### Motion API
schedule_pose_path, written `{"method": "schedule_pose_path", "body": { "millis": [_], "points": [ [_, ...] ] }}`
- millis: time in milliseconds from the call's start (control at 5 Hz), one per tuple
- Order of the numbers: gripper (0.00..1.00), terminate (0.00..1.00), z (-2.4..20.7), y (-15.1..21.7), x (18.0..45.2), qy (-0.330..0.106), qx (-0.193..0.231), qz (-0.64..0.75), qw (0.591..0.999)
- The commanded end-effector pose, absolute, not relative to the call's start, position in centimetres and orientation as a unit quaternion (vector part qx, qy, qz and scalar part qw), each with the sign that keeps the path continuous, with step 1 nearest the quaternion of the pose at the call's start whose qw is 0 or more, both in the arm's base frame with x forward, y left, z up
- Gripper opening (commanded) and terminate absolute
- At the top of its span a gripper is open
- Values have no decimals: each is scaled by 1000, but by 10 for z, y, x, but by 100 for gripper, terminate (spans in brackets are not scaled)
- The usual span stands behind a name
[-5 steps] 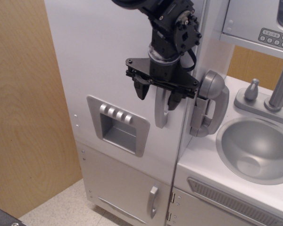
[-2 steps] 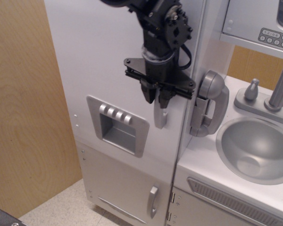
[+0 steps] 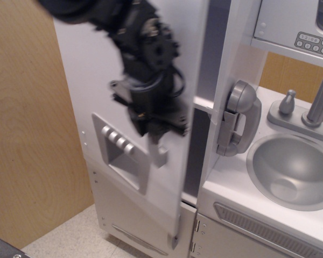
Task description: Open fridge
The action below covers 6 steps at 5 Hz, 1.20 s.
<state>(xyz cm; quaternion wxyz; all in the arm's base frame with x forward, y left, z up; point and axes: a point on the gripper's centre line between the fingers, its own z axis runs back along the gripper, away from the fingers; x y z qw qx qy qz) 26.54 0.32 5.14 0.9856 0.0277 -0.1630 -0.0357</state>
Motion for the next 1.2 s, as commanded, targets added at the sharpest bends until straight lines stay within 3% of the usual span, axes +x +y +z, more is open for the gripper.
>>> {"method": "schedule_pose_path", "body": {
  "millis": [0,400,800,1000],
  "points": [
    [100,0,83,24,249,-173,54,-41,983],
    [100,0,75,-8,232,-105,50,-64,991],
    [100,0,69,-46,213,-75,19,-114,990],
    [100,0,62,-76,217,-73,-8,-129,989]
  ]
}}
